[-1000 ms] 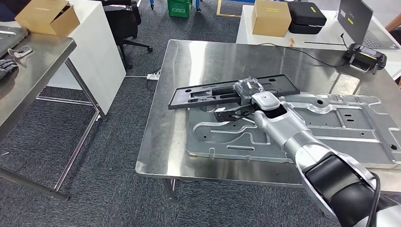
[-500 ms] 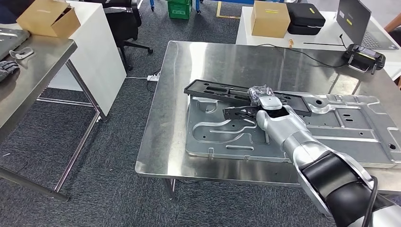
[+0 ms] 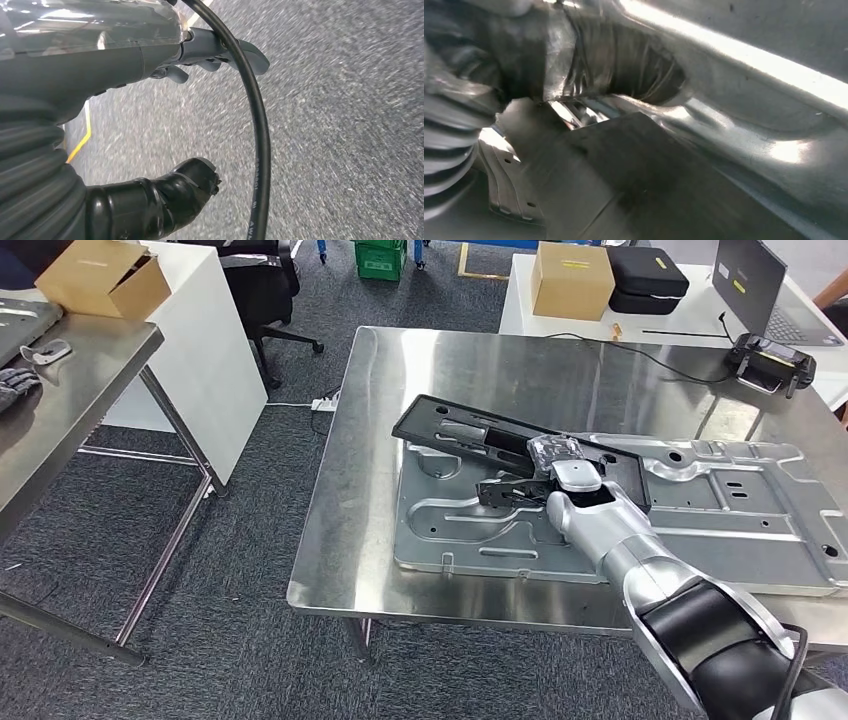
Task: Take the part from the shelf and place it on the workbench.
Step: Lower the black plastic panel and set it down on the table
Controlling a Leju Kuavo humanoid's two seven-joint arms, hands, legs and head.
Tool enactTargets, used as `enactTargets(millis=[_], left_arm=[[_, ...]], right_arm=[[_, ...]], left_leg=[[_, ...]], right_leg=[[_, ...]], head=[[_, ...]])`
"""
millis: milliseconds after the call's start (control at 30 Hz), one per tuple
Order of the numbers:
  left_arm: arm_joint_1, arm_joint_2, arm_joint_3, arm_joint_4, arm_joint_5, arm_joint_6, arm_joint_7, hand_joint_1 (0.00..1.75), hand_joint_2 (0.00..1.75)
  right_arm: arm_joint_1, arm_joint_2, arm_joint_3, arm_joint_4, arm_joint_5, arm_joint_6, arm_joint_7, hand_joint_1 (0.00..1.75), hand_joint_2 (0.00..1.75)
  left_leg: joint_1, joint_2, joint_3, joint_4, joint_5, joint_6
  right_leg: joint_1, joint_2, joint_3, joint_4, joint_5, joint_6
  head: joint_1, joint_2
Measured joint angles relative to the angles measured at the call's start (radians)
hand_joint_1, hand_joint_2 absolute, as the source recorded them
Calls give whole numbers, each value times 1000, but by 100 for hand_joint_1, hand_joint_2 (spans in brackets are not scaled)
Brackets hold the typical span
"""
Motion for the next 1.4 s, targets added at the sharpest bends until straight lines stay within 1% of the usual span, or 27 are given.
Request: enactTargets(millis=[33, 200, 300, 533, 833, 1033, 1267, 1400], left_arm=[[0, -3, 8, 4, 7, -2, 0, 0, 0], [2, -18, 46, 23, 49, -10, -2, 0, 0], [2, -22, 59, 34, 57, -11, -2, 0, 0], [2, -31, 83, 53, 91, -16, -4, 0, 0], [0, -43, 84, 76, 85, 14, -31, 0, 0], [0, -44, 81, 85, 70, 21, -42, 0, 0], [1, -43, 79, 90, 68, 22, -47, 0, 0], [1, -43, 73, 92, 54, 30, -62, 0, 0]], right_arm=[[3, 0, -3, -4, 3, -12, -4, 0, 0], [18, 0, -12, -33, 17, -55, -35, 0, 0], [20, 0, -14, -50, 22, -60, -41, 0, 0], [26, 0, -15, -97, 49, -73, -51, 0, 0], [63, 0, -15, -247, 135, -152, -19, 0, 0], [103, 0, -15, -348, 148, -156, -21, 0, 0], [118, -2, -15, -389, 148, -158, -27, 0, 0], [135, -2, -17, -422, 151, -176, -41, 0, 0]], left_leg=[[0, 0, 0, 0, 0, 0], [0, 1, -1, 0, 0, 0], [0, 3, -1, 0, 0, 0], [0, 4, -2, 0, 0, 0], [0, 4, -2, 0, 0, -1], [1, 4, -2, -1, 0, -1], [1, 4, -2, -1, 0, -1], [1, 4, -2, -1, 0, -1]], right_leg=[[0, 0, 0, 0, 0, 0], [0, 1, -1, 0, 1, 2], [0, 3, -2, 0, 2, 3], [0, 3, -3, 2, 2, 3], [1, 3, -5, 2, 1, 2], [1, 3, -6, 2, 0, 1], [1, 3, -6, 2, 0, 1], [1, 3, -6, 2, 0, 1]], head=[[0, 0], [0, 0], [0, 0], [0, 0], [0, 0], [0, 0], [0, 0], [0, 0]])
